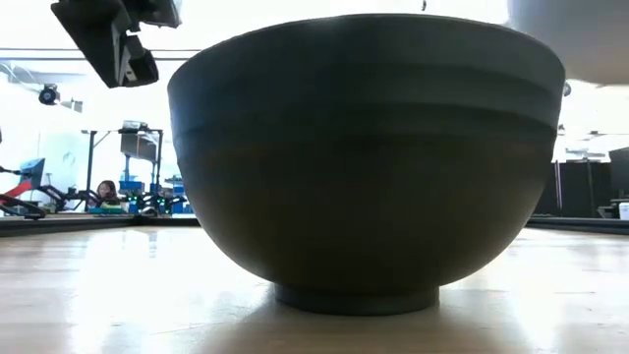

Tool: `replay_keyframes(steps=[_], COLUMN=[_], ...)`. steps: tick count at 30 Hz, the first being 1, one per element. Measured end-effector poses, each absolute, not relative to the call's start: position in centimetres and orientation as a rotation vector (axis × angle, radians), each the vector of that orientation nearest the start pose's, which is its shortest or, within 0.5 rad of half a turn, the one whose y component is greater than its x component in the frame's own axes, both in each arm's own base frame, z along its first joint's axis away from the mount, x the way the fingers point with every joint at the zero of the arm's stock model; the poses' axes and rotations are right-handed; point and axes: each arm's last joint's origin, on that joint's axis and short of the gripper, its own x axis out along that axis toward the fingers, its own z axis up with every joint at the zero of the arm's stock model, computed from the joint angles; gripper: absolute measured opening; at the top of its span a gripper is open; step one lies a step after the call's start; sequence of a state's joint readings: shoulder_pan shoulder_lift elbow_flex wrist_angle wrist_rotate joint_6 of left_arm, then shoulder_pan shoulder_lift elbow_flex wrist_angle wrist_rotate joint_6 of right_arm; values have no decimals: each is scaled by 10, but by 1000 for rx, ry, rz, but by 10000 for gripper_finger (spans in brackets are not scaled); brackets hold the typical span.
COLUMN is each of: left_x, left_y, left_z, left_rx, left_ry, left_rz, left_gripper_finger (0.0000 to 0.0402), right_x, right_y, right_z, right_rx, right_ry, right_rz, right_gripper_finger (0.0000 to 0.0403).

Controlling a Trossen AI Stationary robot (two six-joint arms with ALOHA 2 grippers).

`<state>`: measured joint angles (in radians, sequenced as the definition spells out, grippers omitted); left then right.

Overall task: Nest bowls inside each other
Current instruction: Stack the bottom white bowl on top of the other top white bowl

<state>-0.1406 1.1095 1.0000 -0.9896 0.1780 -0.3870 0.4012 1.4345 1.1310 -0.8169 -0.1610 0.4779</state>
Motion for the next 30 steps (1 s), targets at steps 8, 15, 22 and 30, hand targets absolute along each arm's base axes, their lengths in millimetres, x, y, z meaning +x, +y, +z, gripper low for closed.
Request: replay_keyframes(steps=[8, 15, 22, 30], left_x=[196, 195, 192, 184], left_y=[-33, -33, -32, -31], left_z=[289, 288, 282, 272], left_rx=[-365, -359, -357, -358], left_ry=[1114, 1113, 1129, 1152], left_rz=[-77, -81, -78, -78], left_gripper_finger=[0, 0, 0, 0], right_x=[286, 325, 355, 382], right_y=[49, -15, -46, -49], right_z=[347, 354, 347, 333], right_rx=[575, 705, 695, 613], right_ry=[742, 805, 1068, 1273], right_rz=[-21, -237, -345, -341], right_gripper_finger=[10, 9, 9, 9])
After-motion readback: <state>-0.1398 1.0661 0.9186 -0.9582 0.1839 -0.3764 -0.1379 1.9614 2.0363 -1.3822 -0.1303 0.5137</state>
